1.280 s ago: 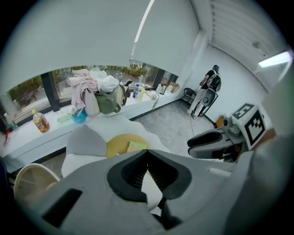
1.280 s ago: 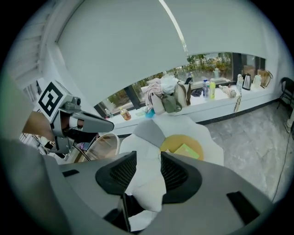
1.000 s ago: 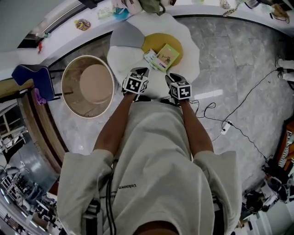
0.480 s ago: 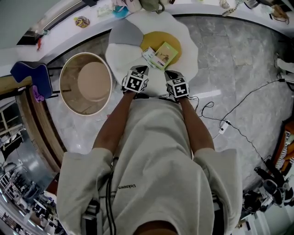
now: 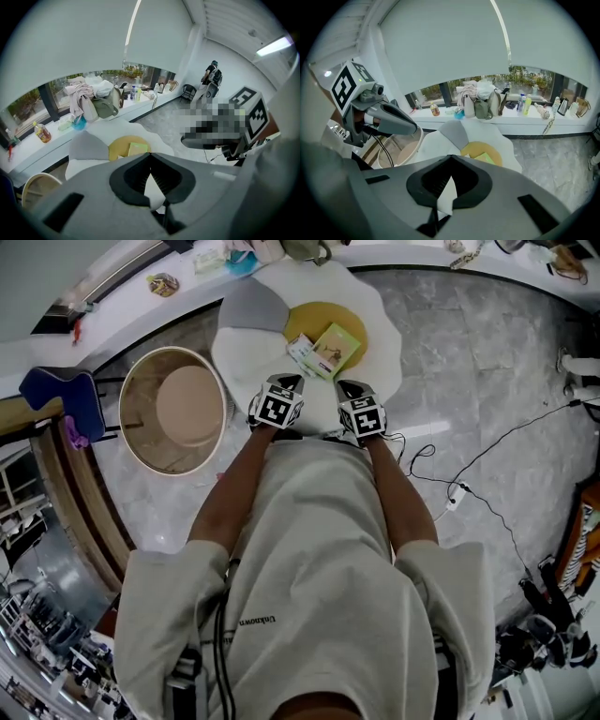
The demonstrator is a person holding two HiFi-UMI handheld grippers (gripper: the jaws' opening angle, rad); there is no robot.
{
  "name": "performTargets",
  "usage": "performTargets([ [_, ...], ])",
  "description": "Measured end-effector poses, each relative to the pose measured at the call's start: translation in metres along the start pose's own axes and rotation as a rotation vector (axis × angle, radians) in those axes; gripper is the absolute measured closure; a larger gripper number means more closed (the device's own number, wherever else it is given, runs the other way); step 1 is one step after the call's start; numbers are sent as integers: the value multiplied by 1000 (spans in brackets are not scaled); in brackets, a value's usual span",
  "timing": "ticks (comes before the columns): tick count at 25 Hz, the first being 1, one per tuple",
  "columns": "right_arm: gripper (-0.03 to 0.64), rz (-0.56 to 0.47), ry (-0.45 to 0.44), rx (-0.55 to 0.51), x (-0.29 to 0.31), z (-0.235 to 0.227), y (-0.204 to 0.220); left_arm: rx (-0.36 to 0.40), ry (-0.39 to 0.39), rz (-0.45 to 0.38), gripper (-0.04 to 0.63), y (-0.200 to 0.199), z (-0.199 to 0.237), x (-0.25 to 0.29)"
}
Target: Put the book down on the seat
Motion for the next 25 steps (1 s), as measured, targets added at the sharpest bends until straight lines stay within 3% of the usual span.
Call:
performTargets([
  [11, 612, -3, 49, 52, -6, -9, 3, 50, 20, 28, 588, 4, -7, 4],
  [25, 612, -62, 35, 119, -7, -1, -9, 54, 34, 68, 588, 14, -14, 8],
])
Point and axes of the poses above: the fingertips, and each gripper's own axes: x forward along the fingers, z to its left, y out of its underside, the point moved 1 cm from there along -x, backward along the fingers
